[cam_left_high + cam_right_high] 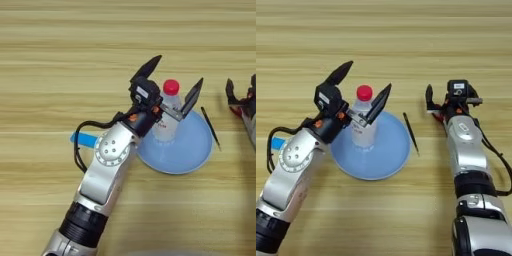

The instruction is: Move the objects on the table

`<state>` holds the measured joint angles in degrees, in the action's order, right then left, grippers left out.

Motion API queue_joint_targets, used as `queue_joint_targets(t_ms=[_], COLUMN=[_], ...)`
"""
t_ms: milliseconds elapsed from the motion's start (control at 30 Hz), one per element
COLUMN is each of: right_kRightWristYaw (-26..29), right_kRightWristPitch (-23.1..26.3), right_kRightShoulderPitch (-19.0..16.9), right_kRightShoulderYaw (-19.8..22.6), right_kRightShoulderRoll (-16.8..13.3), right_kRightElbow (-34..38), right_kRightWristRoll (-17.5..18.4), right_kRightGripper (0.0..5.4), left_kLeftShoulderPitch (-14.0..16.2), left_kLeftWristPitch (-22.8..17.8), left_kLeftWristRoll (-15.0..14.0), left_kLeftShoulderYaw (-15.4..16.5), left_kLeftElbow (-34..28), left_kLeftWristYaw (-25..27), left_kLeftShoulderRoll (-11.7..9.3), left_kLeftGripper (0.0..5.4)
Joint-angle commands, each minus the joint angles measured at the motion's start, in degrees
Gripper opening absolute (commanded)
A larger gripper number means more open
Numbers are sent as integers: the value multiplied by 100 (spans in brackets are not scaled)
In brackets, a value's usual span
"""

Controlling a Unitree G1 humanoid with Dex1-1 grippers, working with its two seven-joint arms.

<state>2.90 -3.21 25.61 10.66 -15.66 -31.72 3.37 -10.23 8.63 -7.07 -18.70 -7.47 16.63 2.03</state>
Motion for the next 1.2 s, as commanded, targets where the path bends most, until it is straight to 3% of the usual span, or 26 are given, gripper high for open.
queue_joint_targets(t_ms=[33,200,467,700,967,1200], right_kRightWristYaw=[-2,-8,-10,-3,16,131], right_kRightWristPitch=[-20,-29,-40,-64,-87,167], right_kRightShoulderPitch=[78,83,83,75,-13,-525], right_kRightShoulderYaw=[-20,-24,-22,-20,-19,-115], right_kRightShoulderRoll=[-25,-19,-12,-17,19,102], right_kRightElbow=[-77,-86,-85,-66,111,1151], right_kRightWristRoll=[-37,-46,-46,-52,-25,22], right_kRightGripper=[540,540,540,540,540,540], left_kLeftShoulderPitch=[-197,-342,-645,-798,-936,-1026], left_kLeftWristPitch=[103,160,163,-36,10,-43], left_kLeftWristRoll=[-65,-55,533,810,843,880], left_kLeftShoulderYaw=[455,951,1686,2056,2247,2356], left_kLeftElbow=[-66,-16,634,1482,2198,2619], left_kLeftWristYaw=[-231,-467,-1325,-1910,-2211,-2350], left_kLeftShoulderRoll=[70,22,-146,-237,-324,-391], left_kLeftGripper=[537,537,537,537,537,537])
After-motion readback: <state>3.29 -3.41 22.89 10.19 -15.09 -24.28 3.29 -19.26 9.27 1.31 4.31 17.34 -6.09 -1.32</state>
